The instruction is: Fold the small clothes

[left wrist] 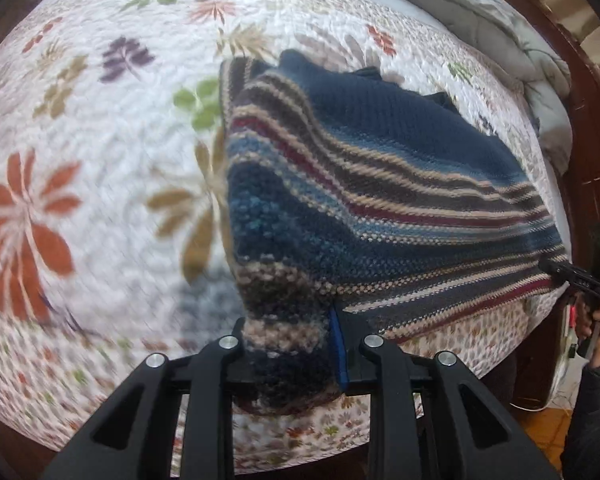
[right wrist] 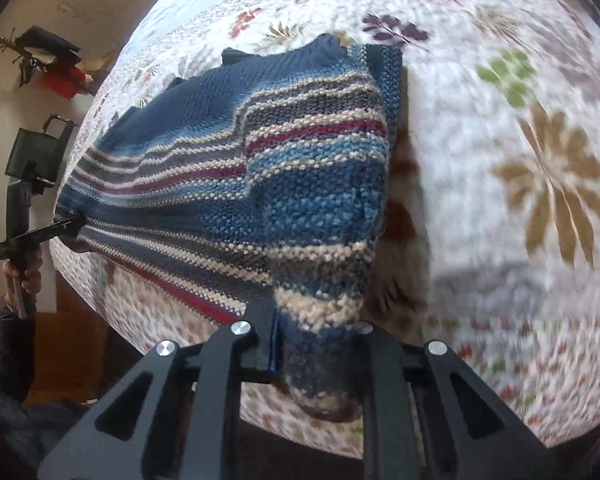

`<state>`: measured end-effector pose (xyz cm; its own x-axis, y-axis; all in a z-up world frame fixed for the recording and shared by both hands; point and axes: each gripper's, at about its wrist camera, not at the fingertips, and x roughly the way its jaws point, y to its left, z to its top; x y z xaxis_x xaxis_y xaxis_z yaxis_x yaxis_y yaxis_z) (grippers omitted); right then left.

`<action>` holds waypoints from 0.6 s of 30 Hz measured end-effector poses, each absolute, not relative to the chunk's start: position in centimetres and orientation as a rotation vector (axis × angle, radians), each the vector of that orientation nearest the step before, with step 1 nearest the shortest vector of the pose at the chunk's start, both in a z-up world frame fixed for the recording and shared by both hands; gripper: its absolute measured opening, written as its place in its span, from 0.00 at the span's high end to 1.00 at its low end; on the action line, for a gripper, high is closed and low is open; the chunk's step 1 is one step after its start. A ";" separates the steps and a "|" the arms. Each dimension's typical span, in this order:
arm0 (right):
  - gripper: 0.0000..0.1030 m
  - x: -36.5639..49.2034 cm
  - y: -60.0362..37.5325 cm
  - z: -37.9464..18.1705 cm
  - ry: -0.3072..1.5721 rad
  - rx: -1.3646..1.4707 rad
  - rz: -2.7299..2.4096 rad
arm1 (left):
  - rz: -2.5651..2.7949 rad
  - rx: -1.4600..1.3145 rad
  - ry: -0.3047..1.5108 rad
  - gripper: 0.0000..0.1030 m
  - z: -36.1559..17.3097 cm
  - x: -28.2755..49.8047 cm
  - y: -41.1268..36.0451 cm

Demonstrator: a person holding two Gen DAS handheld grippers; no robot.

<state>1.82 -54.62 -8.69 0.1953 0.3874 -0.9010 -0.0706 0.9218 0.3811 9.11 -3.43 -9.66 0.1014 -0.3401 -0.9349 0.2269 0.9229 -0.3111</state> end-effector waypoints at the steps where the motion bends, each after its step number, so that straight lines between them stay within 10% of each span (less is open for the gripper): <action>1: 0.84 1.1 -54.8 -9.3 1.335 0.286 0.318 | -0.407 -0.089 1.409 0.74 -10.2 9.1 -3.6; 9: 0.74 1.0 -55.1 -14.6 1.323 0.400 0.277 | -0.346 -0.226 1.388 0.61 -14.1 8.7 -1.2; 18: 0.41 -0.2 -56.4 -8.3 1.231 0.235 0.209 | -0.206 -0.121 1.302 0.45 -7.9 8.4 5.3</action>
